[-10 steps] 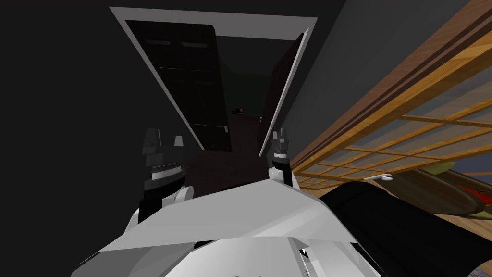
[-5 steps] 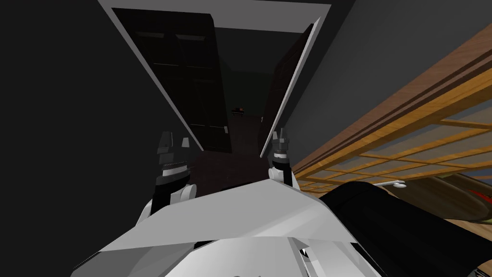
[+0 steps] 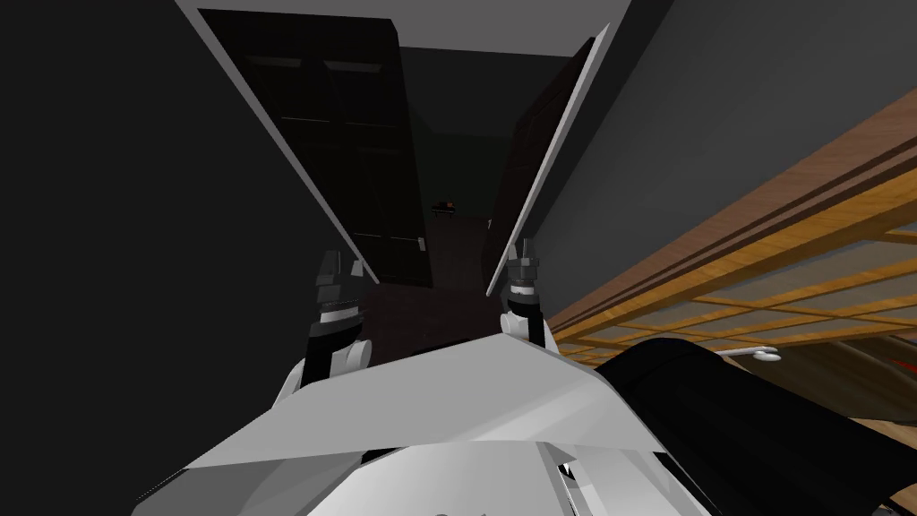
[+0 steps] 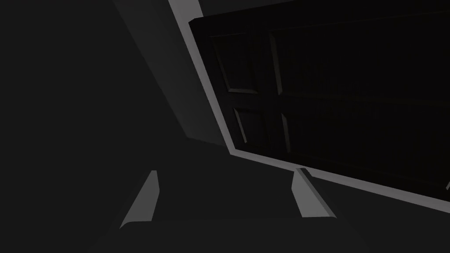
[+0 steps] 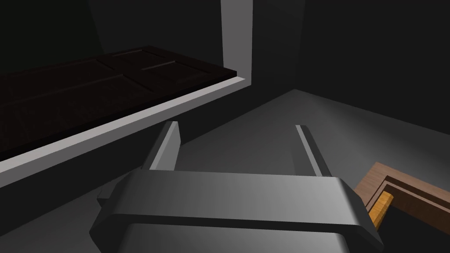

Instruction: Push the door open

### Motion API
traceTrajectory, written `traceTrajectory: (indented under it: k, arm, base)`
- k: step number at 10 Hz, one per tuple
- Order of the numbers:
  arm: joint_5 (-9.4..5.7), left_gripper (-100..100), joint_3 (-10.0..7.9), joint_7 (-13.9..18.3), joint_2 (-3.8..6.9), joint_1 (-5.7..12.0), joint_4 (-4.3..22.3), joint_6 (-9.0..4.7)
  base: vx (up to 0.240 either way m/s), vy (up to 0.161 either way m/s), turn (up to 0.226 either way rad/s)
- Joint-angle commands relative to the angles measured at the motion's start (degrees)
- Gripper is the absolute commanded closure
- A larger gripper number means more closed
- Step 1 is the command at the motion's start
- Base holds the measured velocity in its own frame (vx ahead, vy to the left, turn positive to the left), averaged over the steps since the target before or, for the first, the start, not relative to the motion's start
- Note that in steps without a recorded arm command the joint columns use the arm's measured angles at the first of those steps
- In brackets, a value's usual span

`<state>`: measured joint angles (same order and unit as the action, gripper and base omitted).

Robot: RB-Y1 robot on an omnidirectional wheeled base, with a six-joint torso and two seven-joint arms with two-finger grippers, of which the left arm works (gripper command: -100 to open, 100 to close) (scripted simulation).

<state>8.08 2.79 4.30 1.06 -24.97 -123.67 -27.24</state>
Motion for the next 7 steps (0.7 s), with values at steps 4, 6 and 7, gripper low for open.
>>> traceTrajectory:
  k: [4, 6, 7]
  arm:
    - [0.72, -100, 0.15, 0.6, 0.97, 2.27, 6.5, -1.53]
    - [0.89, -100, 0.16, 0.8, 1.16, 2.90, 8.2, -1.88]
    - [1.05, -100, 0.16, 0.9, 1.35, 3.53, 9.9, -2.23]
  base:
    - [0.105, 0.006, 0.002]
    - [0.070, 0.013, 0.000]
    - [0.057, 0.010, 0.001]
